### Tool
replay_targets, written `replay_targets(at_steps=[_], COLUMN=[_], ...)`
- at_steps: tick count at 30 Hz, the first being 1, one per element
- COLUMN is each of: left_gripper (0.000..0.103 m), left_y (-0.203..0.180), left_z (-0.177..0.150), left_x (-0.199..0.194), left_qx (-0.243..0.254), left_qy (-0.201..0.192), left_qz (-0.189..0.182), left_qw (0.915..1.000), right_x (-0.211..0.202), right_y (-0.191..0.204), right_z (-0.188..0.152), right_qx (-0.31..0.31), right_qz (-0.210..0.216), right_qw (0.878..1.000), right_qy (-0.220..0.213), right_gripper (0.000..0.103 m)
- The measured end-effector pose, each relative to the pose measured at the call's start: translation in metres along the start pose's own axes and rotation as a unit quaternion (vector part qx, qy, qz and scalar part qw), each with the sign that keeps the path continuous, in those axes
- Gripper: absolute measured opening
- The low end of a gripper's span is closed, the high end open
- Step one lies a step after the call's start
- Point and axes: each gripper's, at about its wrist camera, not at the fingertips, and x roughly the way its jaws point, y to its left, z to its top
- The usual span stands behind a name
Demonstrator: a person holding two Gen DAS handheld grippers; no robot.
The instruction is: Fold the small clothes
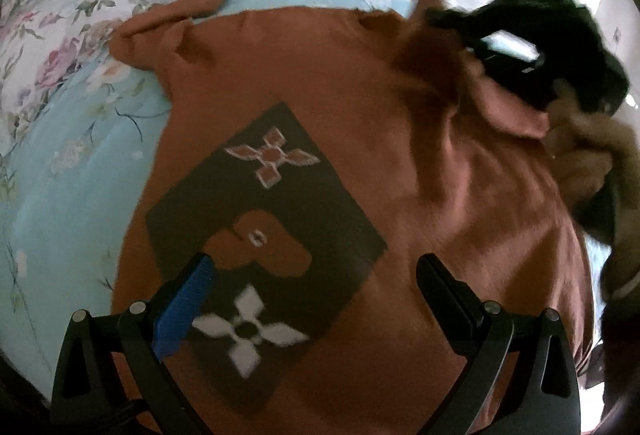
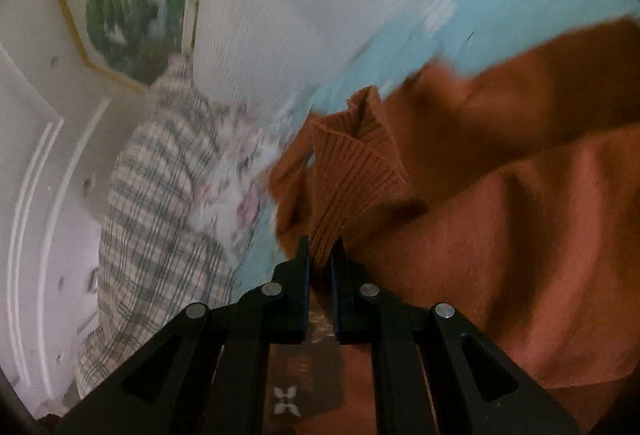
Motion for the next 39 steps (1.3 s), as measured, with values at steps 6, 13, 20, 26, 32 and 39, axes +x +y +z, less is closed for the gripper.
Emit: replay_targets(at_steps=[6, 13, 20, 26, 32, 39], left_gripper=[0.101, 0.101, 0.064, 0.01, 0.01, 0.01], left_y=[0.013, 0.02, 0.021, 0.035, 0.08, 0.094], left_z=[0.028, 0.082, 0.109, 0.115, 0.125, 0.114], left_x=[0.022, 0.084, 0.108, 0.078, 0.064, 0.062], left_qx=[-0.005, -0.047, -0.084, -0.057, -0.07, -0.097], left_qy=[-0.015, 0.011, 0.001, -0.059, -0.088, -0.106], left_qz=[-0.02, -0.092, -0.114, -0.074, -0.001, 0.003], left_qw=[0.9997, 0.9946, 0.9898, 0.9939, 0.9936, 0.9897], right_x=[0.077, 0.037, -0.114, -0.197, -0.254, -0.22], right_y=[0.025, 0.062, 0.067, 0.023, -0.067, -0.123], right_z=[-0.054, -0.128, -0.118, -0.095, -0.054, -0.012], right_qx=[0.026, 0.041, -0.014, -0.015, -0.001, 0.017], right_qz=[-0.037, -0.029, -0.063, -0.144, -0.202, -0.211], right_qw=[0.998, 0.999, 0.996, 0.982, 0.971, 0.975], right_qy=[0.05, 0.018, -0.056, -0.124, -0.129, -0.073], right_gripper=[0.017, 0.056, 0.06, 0.061, 0.061, 0.061])
